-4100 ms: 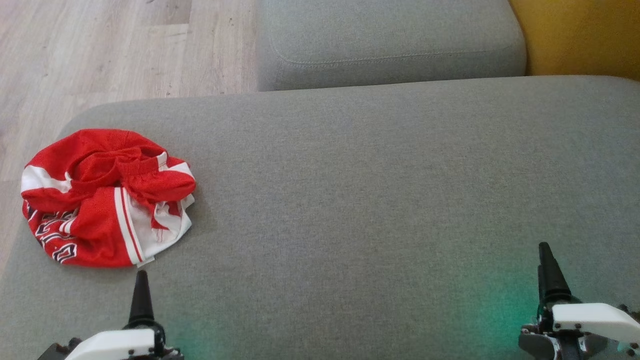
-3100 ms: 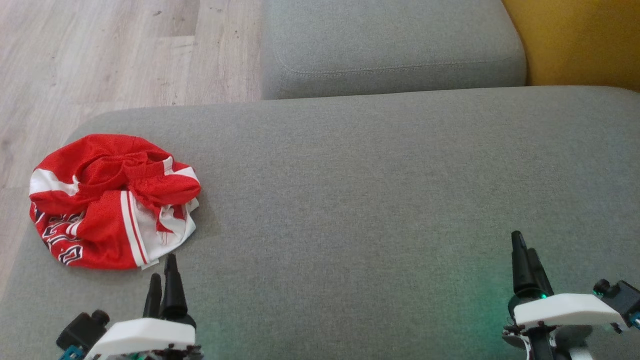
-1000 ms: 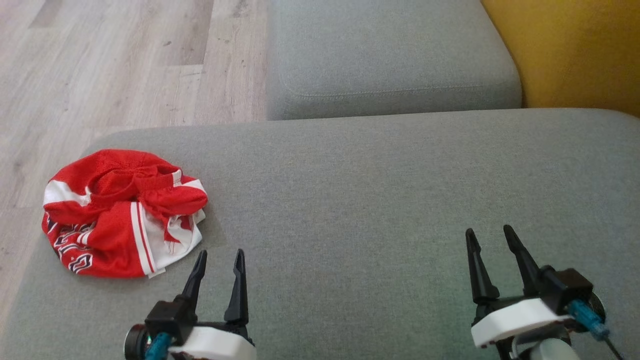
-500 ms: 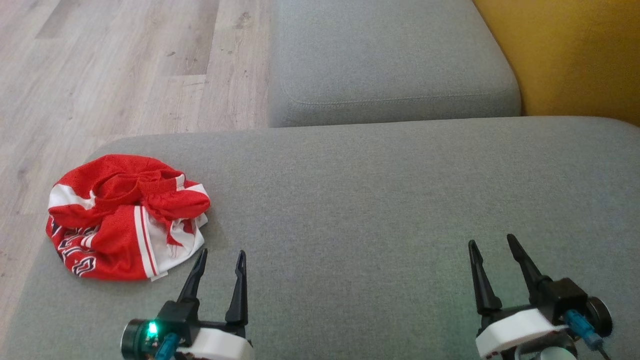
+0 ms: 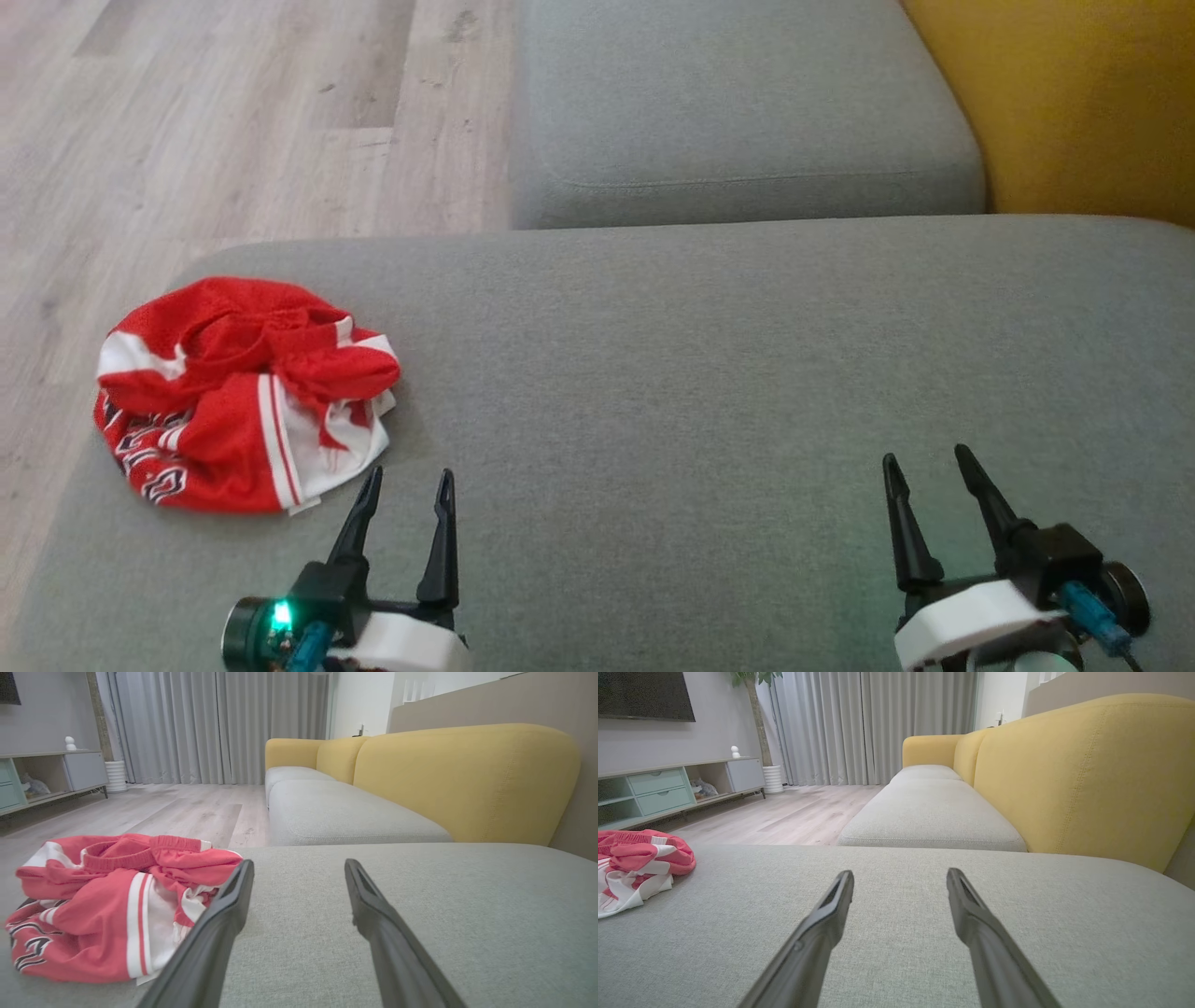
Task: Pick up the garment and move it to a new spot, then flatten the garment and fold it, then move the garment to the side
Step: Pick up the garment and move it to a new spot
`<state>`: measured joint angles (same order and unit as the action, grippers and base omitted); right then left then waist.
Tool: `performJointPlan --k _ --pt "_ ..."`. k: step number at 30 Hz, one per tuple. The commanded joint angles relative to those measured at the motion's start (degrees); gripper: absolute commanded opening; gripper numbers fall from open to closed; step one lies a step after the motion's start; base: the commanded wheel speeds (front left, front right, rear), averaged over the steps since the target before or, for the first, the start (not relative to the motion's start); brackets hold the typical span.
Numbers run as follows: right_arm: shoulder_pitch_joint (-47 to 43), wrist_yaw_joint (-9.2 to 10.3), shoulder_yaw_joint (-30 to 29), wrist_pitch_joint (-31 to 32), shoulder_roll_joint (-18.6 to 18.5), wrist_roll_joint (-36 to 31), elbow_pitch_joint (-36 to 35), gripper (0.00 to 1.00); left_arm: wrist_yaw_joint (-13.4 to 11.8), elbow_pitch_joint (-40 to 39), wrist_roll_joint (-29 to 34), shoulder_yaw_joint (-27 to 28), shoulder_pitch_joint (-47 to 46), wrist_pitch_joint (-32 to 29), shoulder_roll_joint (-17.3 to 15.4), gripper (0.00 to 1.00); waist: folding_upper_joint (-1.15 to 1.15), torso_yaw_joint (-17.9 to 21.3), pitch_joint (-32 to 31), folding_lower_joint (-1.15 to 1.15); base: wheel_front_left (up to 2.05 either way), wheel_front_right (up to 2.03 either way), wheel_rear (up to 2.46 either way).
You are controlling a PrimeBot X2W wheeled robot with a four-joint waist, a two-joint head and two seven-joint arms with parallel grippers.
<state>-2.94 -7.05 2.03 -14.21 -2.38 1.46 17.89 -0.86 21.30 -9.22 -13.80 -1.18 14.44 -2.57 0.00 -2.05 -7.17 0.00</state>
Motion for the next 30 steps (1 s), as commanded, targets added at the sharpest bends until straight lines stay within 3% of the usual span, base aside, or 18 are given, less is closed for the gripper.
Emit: performJointPlan --k 1,23,30 --pt "2.28 -0.44 1.11 -0.79 -0.5 0.2 -1.69 1.0 -0.83 -2.15 0.52 1.3 -3.93 0.56 -0.31 1.0 0.0 -1.51 0.32 0.0 0.0 0.0 0.0" --pt "4.61 -0.44 -0.63 -0.79 -0.5 0.87 -2.18 1.0 -3.16 -4.44 3.11 4.82 -5.5 0.56 -0.31 1.0 0.0 -23.02 4.92 0.0 0.0 0.0 0.0" --pt "5.64 -0.44 -0.14 -0.79 -0.5 -1.22 -1.67 1.0 -4.73 -6.91 2.79 6.53 -5.12 0.56 -0.31 1.0 0.0 -25.54 7.16 0.0 0.0 0.0 0.0"
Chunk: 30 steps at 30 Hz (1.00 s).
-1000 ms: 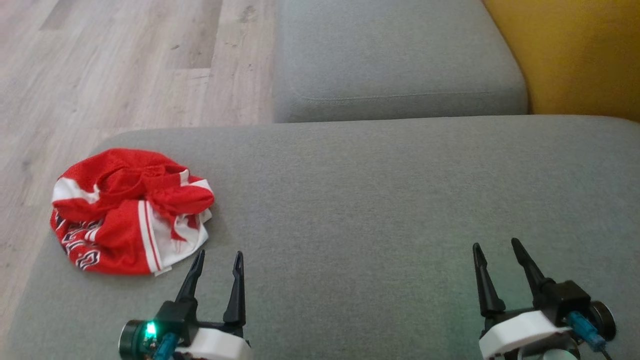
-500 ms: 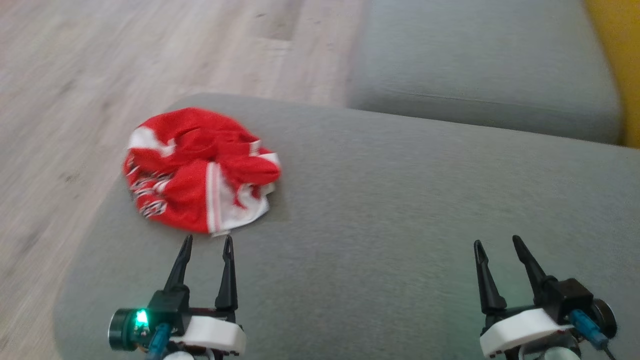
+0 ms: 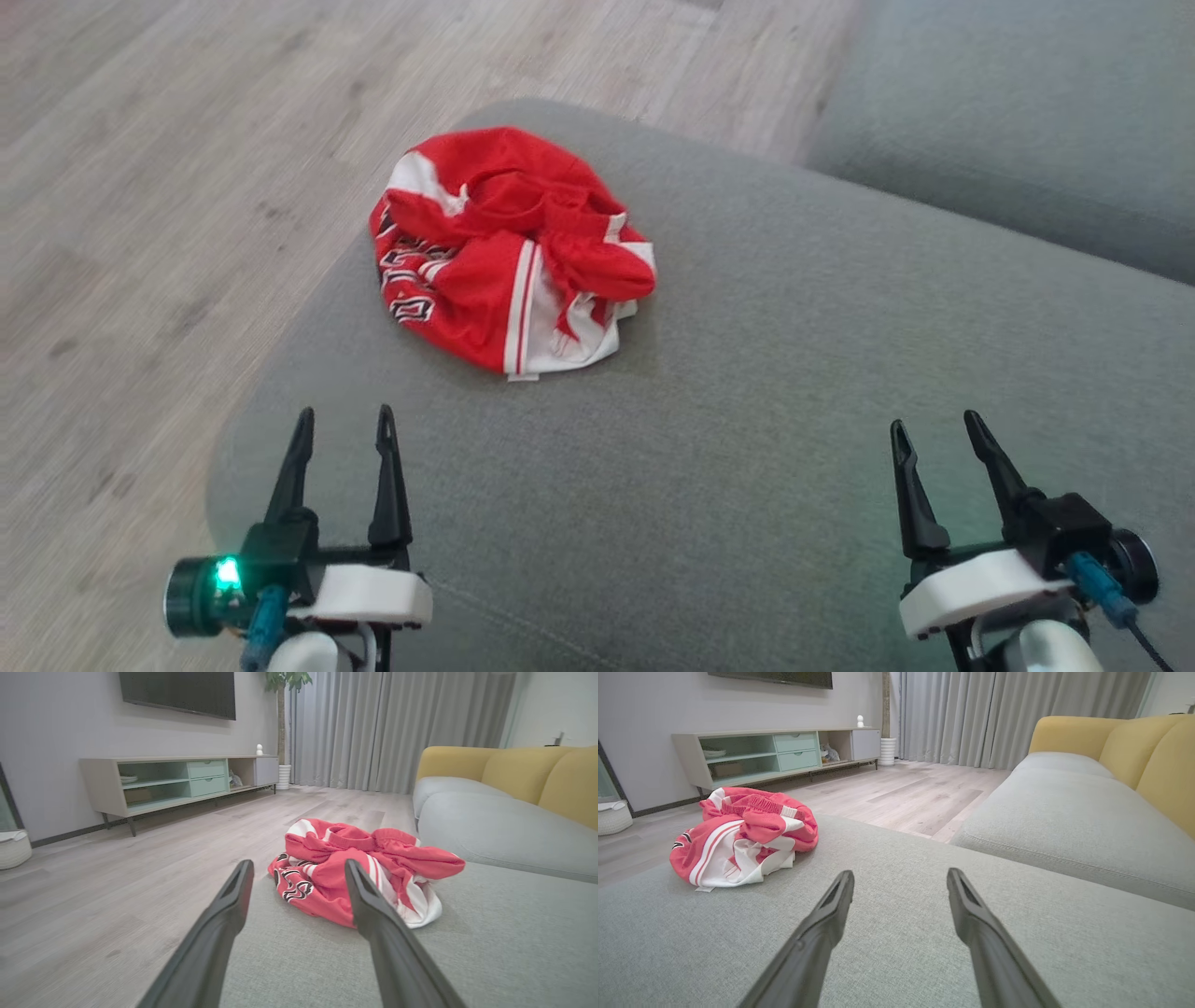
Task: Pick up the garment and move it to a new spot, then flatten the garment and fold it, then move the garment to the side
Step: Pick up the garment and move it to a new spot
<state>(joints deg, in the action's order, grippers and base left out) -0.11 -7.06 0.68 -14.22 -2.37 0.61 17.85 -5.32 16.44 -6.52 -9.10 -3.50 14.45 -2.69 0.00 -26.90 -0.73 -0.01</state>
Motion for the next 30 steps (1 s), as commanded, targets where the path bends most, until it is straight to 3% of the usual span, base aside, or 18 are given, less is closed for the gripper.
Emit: performJointPlan --k 1,9,15,19,25,30 --pt "2.85 -0.43 1.09 -0.78 -0.51 -0.66 -1.64 1.0 -0.4 -2.48 0.12 2.11 -2.95 0.55 -0.19 1.0 0.0 -0.94 0.97 0.01 0.0 0.0 0.0" --pt "1.71 -0.43 -0.99 -0.78 -0.51 -3.25 -3.03 1.0 1.33 -3.88 1.37 5.41 -7.65 0.55 -1.2 1.0 0.0 -1.59 3.01 0.01 0.0 0.0 0.0" --pt "3.46 -0.43 -2.74 -0.78 -1.0 -7.65 -5.67 1.0 3.45 -1.8 1.55 7.68 -17.55 0.55 -3.29 1.0 0.0 1.14 10.45 0.01 0.0 0.0 0.0" --pt "5.65 -0.43 -3.63 -0.78 -3.29 -9.06 -7.11 1.0 6.33 7.64 1.14 6.62 -28.39 -1.11 -4.61 1.0 0.0 2.43 15.8 0.01 0.0 0.0 0.0" --pt "8.82 -0.43 -3.5 -0.78 -7.3 -9.82 -8.65 1.0 10.32 24.09 -0.26 4.49 -46.33 -9.67 -5.23 1.0 0.0 4.13 22.23 0.01 0.0 0.0 0.0" --pt "10.54 -0.43 -2.94 -0.78 -8.42 -9.93 -8.86 1.0 11.37 34.71 -1.01 3.96 -54.23 -13.62 -6.73 1.0 0.0 6.24 24.82 0.01 0.0 0.0 0.0"
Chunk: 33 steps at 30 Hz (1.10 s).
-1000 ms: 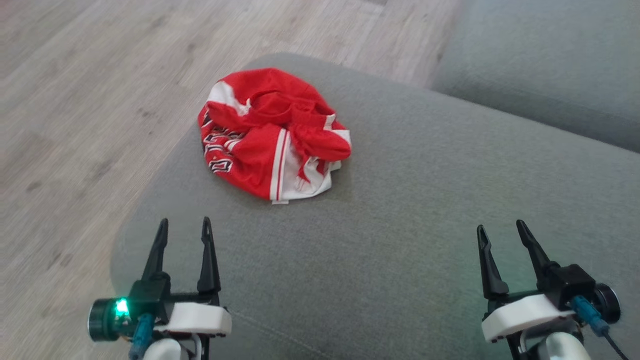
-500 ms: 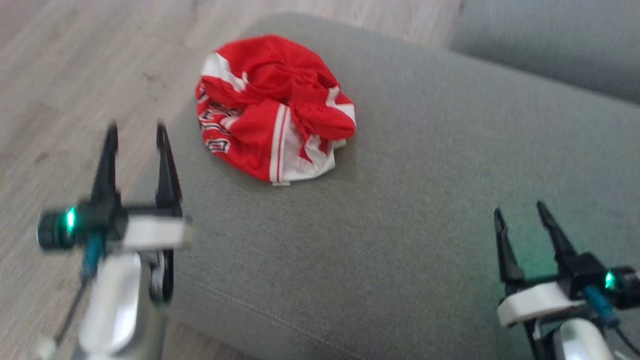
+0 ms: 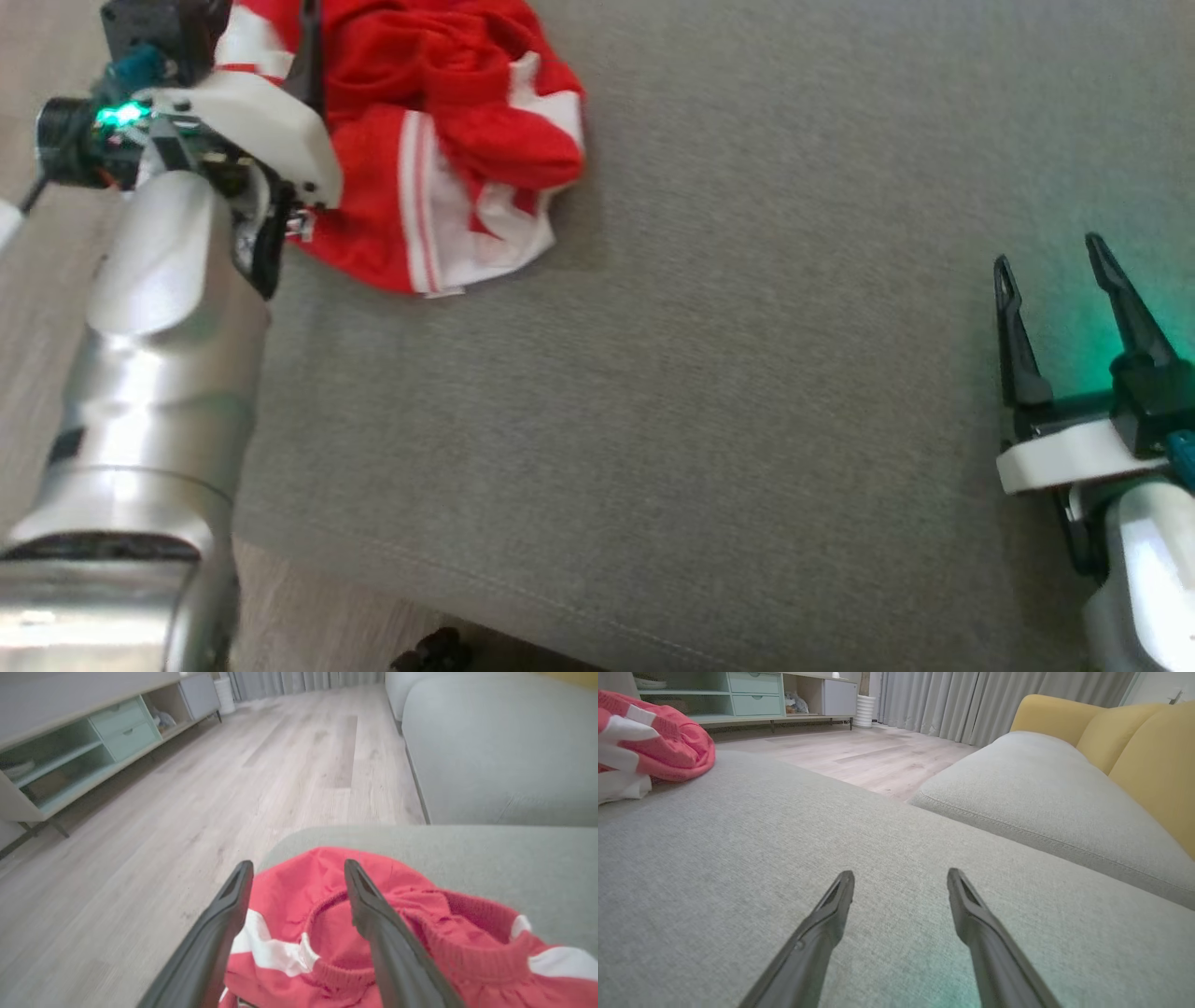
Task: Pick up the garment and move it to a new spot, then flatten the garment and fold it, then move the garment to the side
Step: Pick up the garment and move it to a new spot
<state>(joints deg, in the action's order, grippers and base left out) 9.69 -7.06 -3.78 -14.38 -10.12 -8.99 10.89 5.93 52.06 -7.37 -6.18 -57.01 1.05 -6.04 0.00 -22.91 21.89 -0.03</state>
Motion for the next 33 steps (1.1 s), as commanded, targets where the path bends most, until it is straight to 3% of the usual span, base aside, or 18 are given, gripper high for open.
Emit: performJointPlan --k 1,10,11,12,13,18,24,28,33 --pt "1.07 -0.43 1.68 -0.62 -0.72 -0.35 -1.93 1.0 0.24 1.58 -0.34 1.0 -2.08 -1.26 -3.77 1.0 0.0 2.81 2.63 0.03 0.0 0.0 0.0" --pt "2.18 -0.43 0.93 -0.62 -0.39 -0.36 -2.51 1.0 -1.06 16.35 -1.0 1.38 -7.31 -5.8 -7.17 1.0 0.0 6.4 5.28 0.03 0.0 0.0 0.0" --pt "2.2 -0.43 0.77 -0.62 -0.4 -0.35 -2.53 1.0 -0.89 17.18 -1.14 1.3 -7.42 -6.02 -7.22 0.74 0.0 6.5 5.43 0.03 0.0 0.0 0.0" --pt "2.24 -0.43 0.68 -0.62 -0.36 -0.38 -2.54 1.0 -0.81 17.75 -1.26 1.25 -7.52 -6.03 -7.22 0.27 0.0 6.56 5.51 0.03 0.0 0.0 0.0" --pt "2.31 -0.43 0.62 -0.62 -0.28 -0.44 -2.55 1.0 -0.72 18.14 -1.4 1.25 -7.64 -5.79 -7.4 0.0 0.0 6.64 5.6 0.03 0.0 0.0 0.0" --pt "2.77 -0.43 0.67 -0.62 0.56 -0.43 -1.92 1.0 -0.88 18.11 -0.95 0.38 -9.48 -0.73 -8.6 0.0 0.0 6.82 4.26 0.03 0.0 0.0 0.0" --pt "2.22 -0.43 2.13 -0.62 3.8 0.56 0.1 1.0 -0.89 17.24 1.25 -2.51 -13.15 4.05 -8.82 0.0 0.0 8.7 -2.87 0.03 0.0 0.0 0.0" --pt "0.41 -0.43 2.95 -0.62 6.17 1.8 1.18 1.0 -0.17 15.66 3.76 -5.98 -17.48 5.57 -8.82 0.0 0.0 12.66 -9.78 0.03 0.0 0.0 0.0" --pt "-2.88 -0.43 3.18 -0.62 7.14 3.37 1.95 1.0 1.09 13.82 2.72 -7.7 -21.26 5.22 -5.89 0.0 0.0 18.39 -16.33 0.03 0.0 0.0 0.0"
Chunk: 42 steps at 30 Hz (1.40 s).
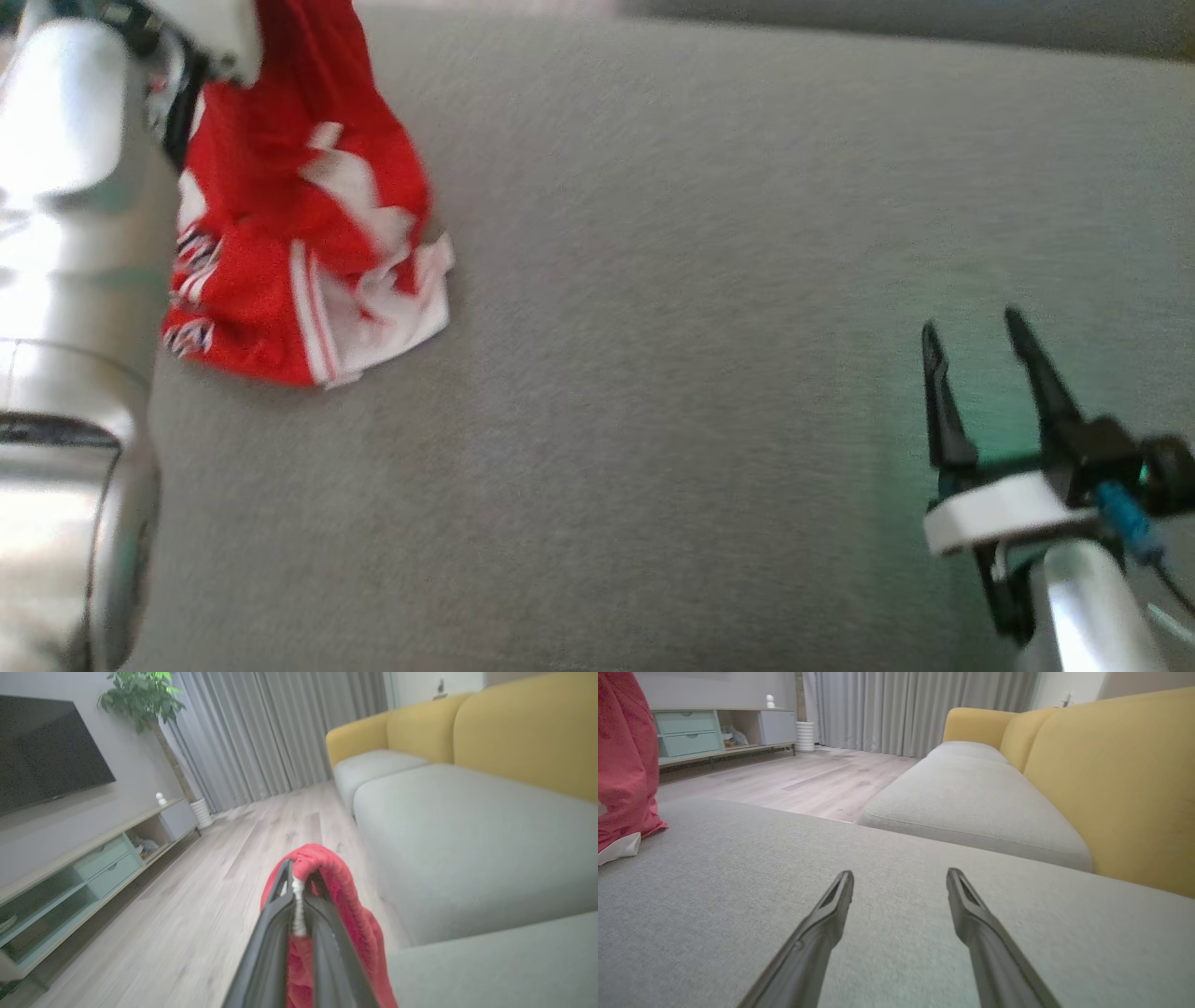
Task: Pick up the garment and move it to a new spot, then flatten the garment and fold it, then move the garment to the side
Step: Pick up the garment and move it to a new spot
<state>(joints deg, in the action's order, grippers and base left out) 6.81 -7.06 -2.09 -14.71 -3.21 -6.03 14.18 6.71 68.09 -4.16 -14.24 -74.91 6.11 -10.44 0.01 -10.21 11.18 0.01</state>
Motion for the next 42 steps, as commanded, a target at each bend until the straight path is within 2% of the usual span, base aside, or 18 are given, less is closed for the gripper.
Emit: performJointPlan --k 1,6,16,21,27,29,30,31,32,38,42 --pt "-0.71 -0.43 1.93 -0.29 0.27 1.19 -1.09 1.0 0.48 -2.48 -1.07 0.04 -3.89 -0.28 -0.59 0.0 -0.01 7.02 -6.81 -0.01 0.0 0.0 0.0" --pt "-3.59 -0.43 4.35 -0.29 0.31 5.36 -0.35 1.0 0.74 -4.56 -3.37 -3.73 -5.51 -1.02 2.92 0.0 -0.01 14.39 -11.6 -0.01 0.0 0.0 0.0" --pt "-5.1 -0.43 6.04 -0.29 0.33 7.51 -0.36 1.0 0.77 -5.76 -8.11 -6.65 -7.08 -0.51 5.38 0.0 -0.01 25.98 -14.31 -0.01 0.0 0.0 0.0" --pt "-5.42 -0.43 7.41 -0.29 0.33 7.6 -1.02 1.0 0.77 -4.42 -10.76 -8.94 -4.29 -0.75 7.08 0.0 -0.01 28.85 -13.45 -0.01 0.0 0.0 0.0" --pt "-3.29 -0.43 11.45 -0.29 0.33 10.54 -2.75 1.0 0.77 -4.57 -13.81 -18.21 6.26 -0.95 7.53 0.0 -0.01 30.16 -9.31 -0.01 0.0 0.0 0.0" --pt "-2.45 -0.43 12.54 -0.29 0.33 10.87 -3.3 1.0 0.77 -3.43 -14.71 -19.78 10.4 -0.68 7.54 0.0 -0.01 30.04 -8.03 -0.01 0.0 0.0 0.0" --pt "-2.19 -0.43 12.8 -0.29 0.33 11.03 -3.44 1.0 0.5 -2.63 -15.1 -19.95 12.43 0.14 7.54 0.08 -0.01 29.94 -7.63 -0.01 0.0 0.0 0.0" --pt "-2.04 -0.43 13.05 -0.29 0.33 11.07 -3.36 1.0 -0.05 -1.7 -15.66 -19.78 14.47 1.1 7.55 0.73 -0.01 29.89 -7.36 -0.01 0.0 0.0 0.0" --pt "-1.96 -0.43 13.29 -0.29 0.33 10.88 -3.11 1.0 -1.04 -0.89 -16.35 -19.3 16.4 2.42 7.55 1.0 -0.01 29.8 -7.16 -0.01 0.0 0.0 0.0" --pt "-2.63 -0.43 11.79 -0.29 0.33 10.0 -1.99 1.0 -5.71 -0.2 -18.25 -17.8 26.79 8.3 7.55 1.0 -0.01 26.91 -7.72 -0.01 0.0 0.0 0.0" --pt "-4.97 -0.43 9.99 -0.29 0.33 9.06 -0.65 1.0 -8.57 -12.17 -19.0 -14.03 39.68 8.85 6.57 1.0 -0.01 22.7 -10.82 -0.01 0.0 0.0 0.0"
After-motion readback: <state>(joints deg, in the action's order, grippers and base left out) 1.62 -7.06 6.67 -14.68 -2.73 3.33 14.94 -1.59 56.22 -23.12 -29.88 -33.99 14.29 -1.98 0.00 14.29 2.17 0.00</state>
